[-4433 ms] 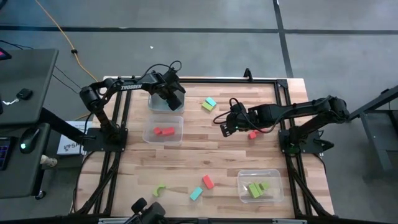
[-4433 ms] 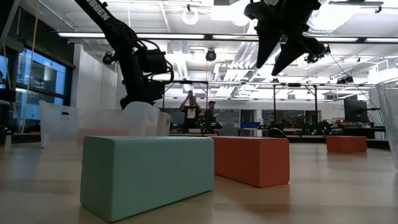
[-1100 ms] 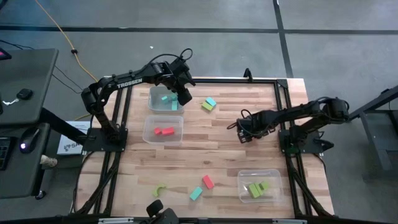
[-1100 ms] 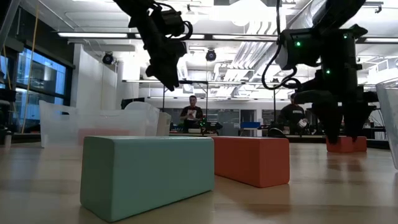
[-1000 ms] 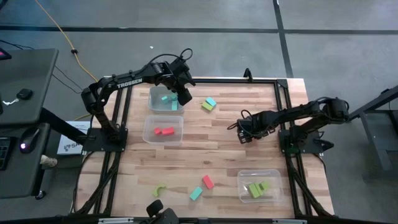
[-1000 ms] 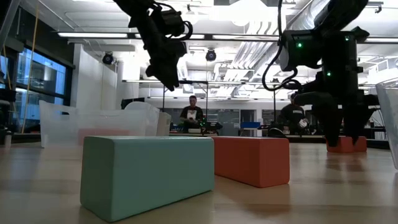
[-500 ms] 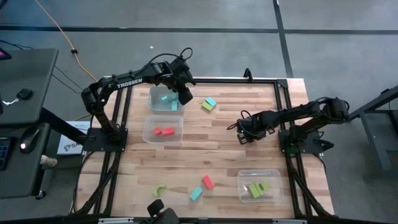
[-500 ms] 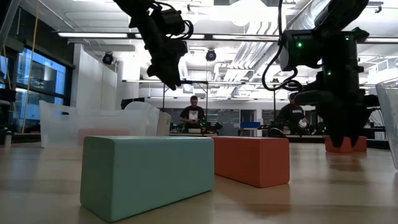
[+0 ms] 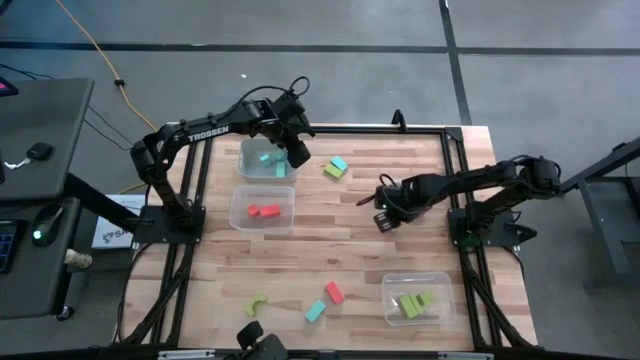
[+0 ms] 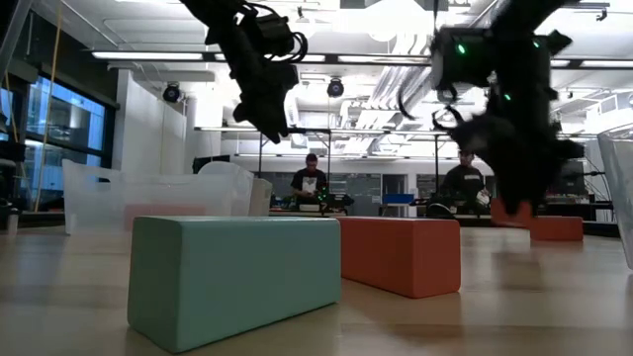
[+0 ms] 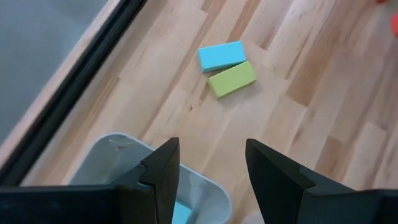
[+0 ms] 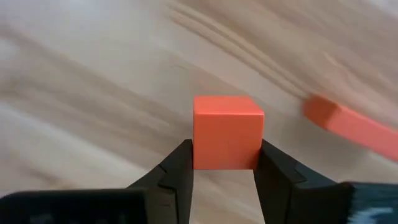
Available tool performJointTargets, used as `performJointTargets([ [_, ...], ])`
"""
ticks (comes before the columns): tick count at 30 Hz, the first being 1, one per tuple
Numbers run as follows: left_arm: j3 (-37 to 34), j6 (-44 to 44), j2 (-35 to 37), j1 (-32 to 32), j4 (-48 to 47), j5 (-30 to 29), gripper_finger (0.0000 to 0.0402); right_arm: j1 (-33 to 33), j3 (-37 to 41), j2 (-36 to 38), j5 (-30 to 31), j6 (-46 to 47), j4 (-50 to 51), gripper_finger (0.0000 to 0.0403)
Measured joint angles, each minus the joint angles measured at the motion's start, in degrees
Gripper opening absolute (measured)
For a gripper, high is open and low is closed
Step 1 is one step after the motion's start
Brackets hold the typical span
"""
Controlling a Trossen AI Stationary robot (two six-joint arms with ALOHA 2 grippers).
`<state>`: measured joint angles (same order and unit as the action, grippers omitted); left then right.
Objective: Sort & place blocks by color
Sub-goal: Put the orange block into the top transparent bin
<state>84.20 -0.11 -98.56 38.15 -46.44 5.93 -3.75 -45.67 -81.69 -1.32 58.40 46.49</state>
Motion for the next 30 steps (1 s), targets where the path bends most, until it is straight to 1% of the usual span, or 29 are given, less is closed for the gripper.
performJointTargets([
  [7, 0.0, -1.26, 0.0, 0.02, 0.0, 7.47, 0.0159, -0.05, -11.11, 0.0, 1.85, -11.08, -0.04, 0.0112],
  [11, 0.02, -1.26, 0.0, 0.0, 0.02, 13.55, 0.0159, -1.04, -17.62, 0.0, 2.16, -17.52, -0.07, 0.0112],
  [16, 0.02, -1.24, 0.0, -0.75, 0.1, 19.38, 0.0159, -3.27, -24.18, 0.0, 1.67, -22.38, -0.05, 0.0112],
  [20, 0.02, -1.24, 0.0, -2.21, 1.55, 23.45, 0.0159, -4.61, -27.41, 0.0, 0.63, -26.44, -0.03, 0.0112],
  [23, 0.02, -1.62, 0.0, -3.79, 3.58, 27.2, 0.0159, -5.67, -28.76, 0.0, -1.35, -28.38, -0.05, 0.0112],
  [27, 0.02, -2.27, 0.0, -6.06, 7.94, 32.86, 0.0159, -6.75, -29.63, 0.02, -4.6, -29.67, -0.56, 0.0112],
  [30, 0.02, -2.29, 0.0, -7.9, 12.6, 35.35, 0.0159, -7.21, -29.66, 0.02, -8.18, -30.94, -1.52, 0.0112],
])
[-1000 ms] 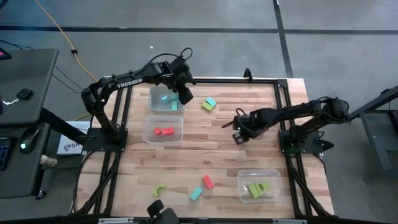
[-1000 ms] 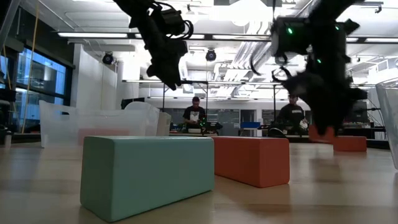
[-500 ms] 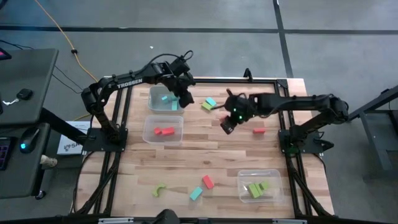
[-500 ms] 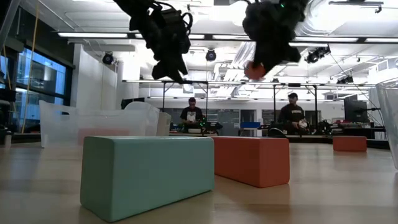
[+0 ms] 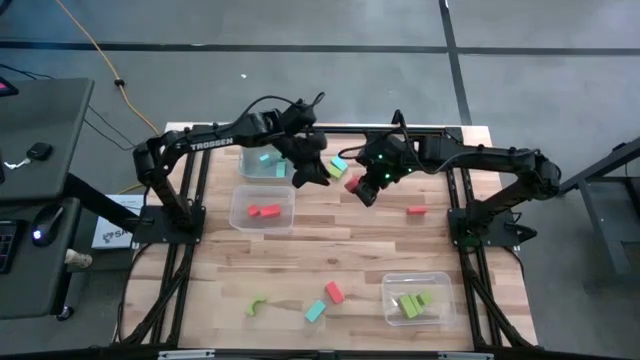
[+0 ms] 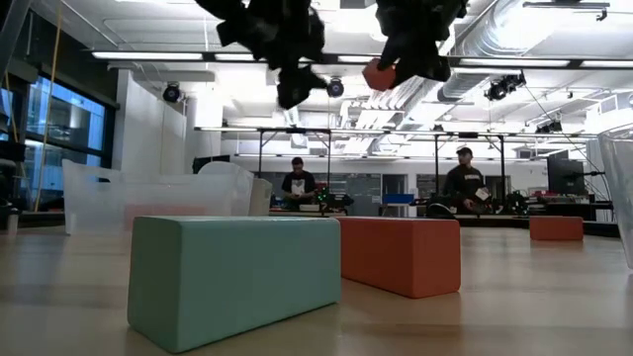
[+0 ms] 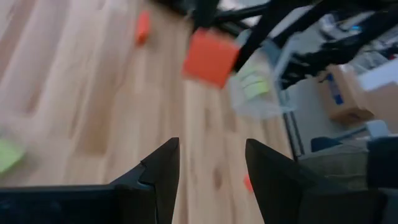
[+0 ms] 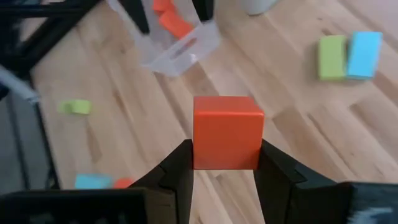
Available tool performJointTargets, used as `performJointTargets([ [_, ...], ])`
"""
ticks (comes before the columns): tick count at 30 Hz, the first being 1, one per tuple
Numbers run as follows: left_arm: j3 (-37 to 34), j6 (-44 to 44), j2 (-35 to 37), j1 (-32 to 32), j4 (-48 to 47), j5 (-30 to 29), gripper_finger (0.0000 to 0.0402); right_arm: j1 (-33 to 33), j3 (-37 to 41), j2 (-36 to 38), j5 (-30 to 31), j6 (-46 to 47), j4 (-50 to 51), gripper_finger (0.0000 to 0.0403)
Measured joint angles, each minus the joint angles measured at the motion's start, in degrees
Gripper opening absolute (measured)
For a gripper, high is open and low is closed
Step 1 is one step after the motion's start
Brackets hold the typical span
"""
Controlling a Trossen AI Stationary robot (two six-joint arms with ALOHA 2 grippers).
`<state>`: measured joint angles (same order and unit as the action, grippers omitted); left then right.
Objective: Sort & place blocks by color
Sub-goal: Put the orange block into the top transparent bin
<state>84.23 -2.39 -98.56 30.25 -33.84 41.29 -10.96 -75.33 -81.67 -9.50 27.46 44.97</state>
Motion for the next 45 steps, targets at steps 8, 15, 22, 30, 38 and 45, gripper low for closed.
performJointTargets([
  [8, 0.0, 0.02, 0.0, -3.52, 8.72, 0.45, 0.0159, -0.01, 0.0, 0.0, -4.86, -4.1, -0.48, 0.0112],
  [15, 0.0, 0.02, 0.0, -4.69, 9.7, 0.05, 0.0159, -0.01, -0.02, 0.0, -9.61, -7.2, -4.4, 0.0112],
  [22, 0.0, 0.02, 0.0, -4.87, 9.84, -0.14, 0.0159, -0.05, -0.02, 0.0, -10.61, -8.4, -5.05, 0.0112],
  [30, 0.02, 0.02, 0.0, -4.87, 9.81, -0.1, 0.0159, -0.31, -0.02, 0.0, -10.5, -8.86, -6.95, 0.0112],
  [38, 0.02, 0.02, 0.17, -4.8, 9.68, 0.32, 0.0159, -0.68, -0.02, 0.0, -10.63, -8.31, -8.07, 0.0112],
  [45, 0.02, 0.02, 0.11, -4.84, 9.72, 0.04, 0.0159, -0.68, -0.02, 0.0, -10.44, -8.04, -7.32, 0.0112],
])
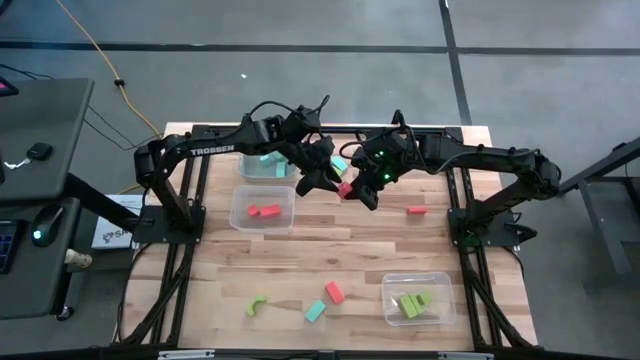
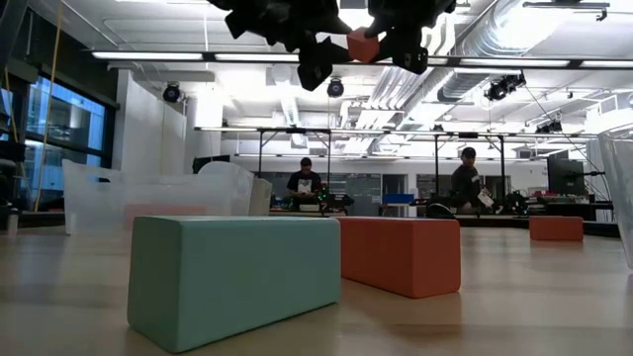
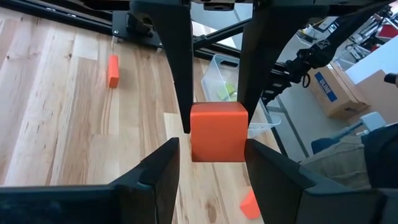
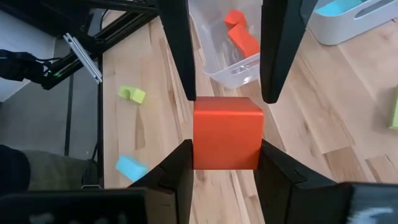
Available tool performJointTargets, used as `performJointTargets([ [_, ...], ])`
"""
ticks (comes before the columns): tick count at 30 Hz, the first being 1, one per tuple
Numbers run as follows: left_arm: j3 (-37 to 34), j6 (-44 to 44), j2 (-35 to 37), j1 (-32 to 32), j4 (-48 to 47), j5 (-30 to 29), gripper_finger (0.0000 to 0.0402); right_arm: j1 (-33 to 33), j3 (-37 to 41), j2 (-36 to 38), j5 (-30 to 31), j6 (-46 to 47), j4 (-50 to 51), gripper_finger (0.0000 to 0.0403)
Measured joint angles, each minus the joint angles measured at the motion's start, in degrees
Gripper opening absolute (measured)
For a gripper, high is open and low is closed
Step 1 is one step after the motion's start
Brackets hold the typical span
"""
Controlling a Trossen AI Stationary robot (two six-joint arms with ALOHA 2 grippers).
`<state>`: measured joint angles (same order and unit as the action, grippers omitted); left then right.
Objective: Sort & place blocks by color
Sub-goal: Put the orange block into the top transparent bin
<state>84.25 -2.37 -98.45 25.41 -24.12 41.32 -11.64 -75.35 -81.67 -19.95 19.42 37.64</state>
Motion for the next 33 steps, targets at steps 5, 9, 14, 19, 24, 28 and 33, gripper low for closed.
performJointTargets([
  [5, 0.0, 0.12, -0.02, 0.0, 0.0, -0.16, 0.0168, 0.0, 0.0, 0.0, 0.15, 0.29, 0.13, 0.0112],
  [9, 0.0, 0.42, -0.13, -0.07, 0.05, -0.33, 0.0192, -0.06, 0.0, 0.0, 0.56, 1.17, 0.82, 0.0112],
  [14, -0.01, -0.35, -0.13, -0.15, 0.1, -0.86, 0.0228, -0.04, 0.0, 0.0, 0.46, 1.15, 0.92, 0.0112],
  [19, 0.0, -0.54, -0.13, -0.32, 0.05, -0.96, 0.024, -0.04, 0.0, 0.0, 0.32, 1.1, 0.49, 0.0112],
  [24, -0.01, -0.54, -0.13, -0.46, 0.04, -1.01, 0.0241, -0.02, 0.0, 0.0, -0.06, 1.11, -2.1, 0.0112],
  [28, -0.02, -0.52, -0.13, -0.46, 0.18, -1.11, 0.0241, -0.02, 0.0, 0.02, -0.12, 1.57, -1.8, 0.0112],
  [33, 0.0, -2.81, -0.13, -0.46, 1.89, -3.53, 0.0232, -0.02, 0.0, 0.02, -0.13, 1.67, -1.73, 0.0112],
])
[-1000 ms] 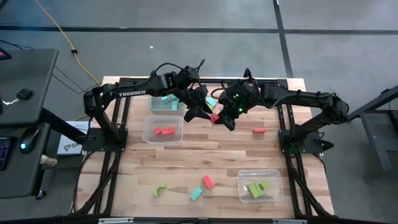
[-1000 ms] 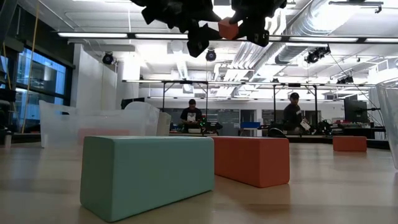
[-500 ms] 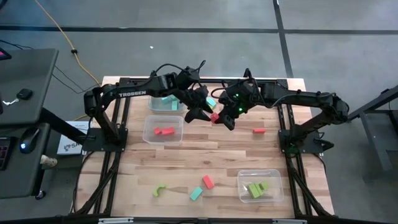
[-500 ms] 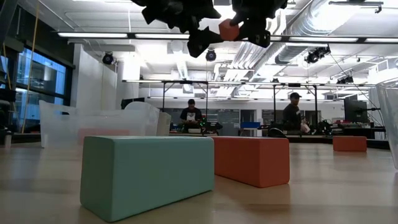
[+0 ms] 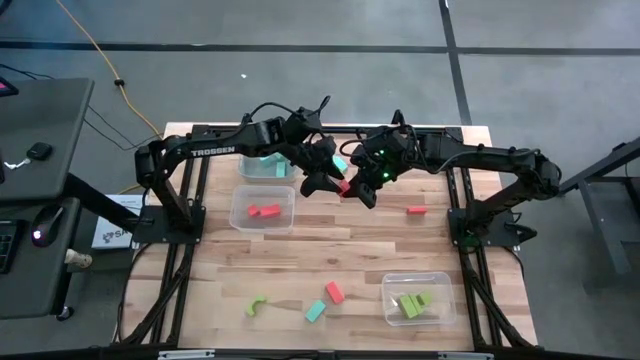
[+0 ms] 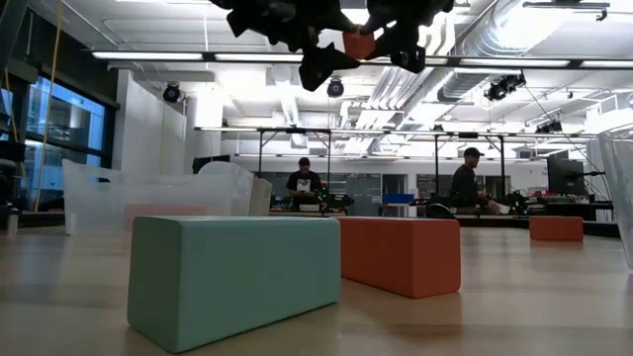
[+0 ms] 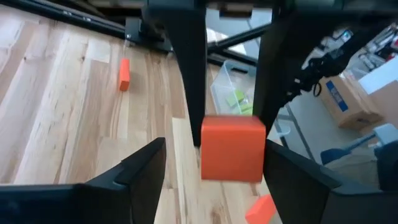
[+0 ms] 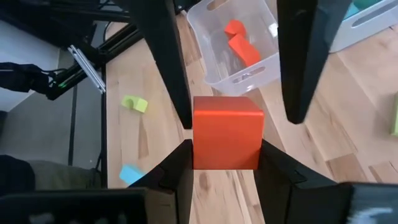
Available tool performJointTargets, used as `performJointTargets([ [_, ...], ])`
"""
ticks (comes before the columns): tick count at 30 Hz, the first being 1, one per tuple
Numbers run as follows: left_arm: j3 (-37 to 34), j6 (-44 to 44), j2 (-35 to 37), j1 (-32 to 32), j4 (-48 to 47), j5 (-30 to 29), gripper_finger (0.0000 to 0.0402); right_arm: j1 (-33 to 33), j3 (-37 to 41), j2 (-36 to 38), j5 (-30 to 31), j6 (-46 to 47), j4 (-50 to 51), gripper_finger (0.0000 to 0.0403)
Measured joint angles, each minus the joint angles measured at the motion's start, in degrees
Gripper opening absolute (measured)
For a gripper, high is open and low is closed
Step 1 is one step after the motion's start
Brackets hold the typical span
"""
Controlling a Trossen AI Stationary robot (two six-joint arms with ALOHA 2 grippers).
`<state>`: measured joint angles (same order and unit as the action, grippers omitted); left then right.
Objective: Sort & place blocks by color
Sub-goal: Put the orange block into the top transparent bin
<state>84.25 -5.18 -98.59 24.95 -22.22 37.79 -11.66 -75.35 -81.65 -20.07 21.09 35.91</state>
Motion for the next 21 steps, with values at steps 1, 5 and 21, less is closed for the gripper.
performJointTargets([
  [1, -0.01, -0.23, 0.0, 0.0, 0.42, 0.09, 0.0226, 0.0, 0.0, 0.0, 0.04, 0.13, -0.17, 0.0112],
  [5, -0.02, 0.44, 0.0, -0.27, 1.12, 0.1, 0.0192, 0.0, 0.0, 0.0, 0.39, 0.95, -0.38, 0.0112],
  [21, -0.01, 0.82, 0.0, -0.81, 0.99, 0.61, 0.0062, 0.02, 0.0, 0.0, 0.56, 1.13, -0.46, 0.0158],
])
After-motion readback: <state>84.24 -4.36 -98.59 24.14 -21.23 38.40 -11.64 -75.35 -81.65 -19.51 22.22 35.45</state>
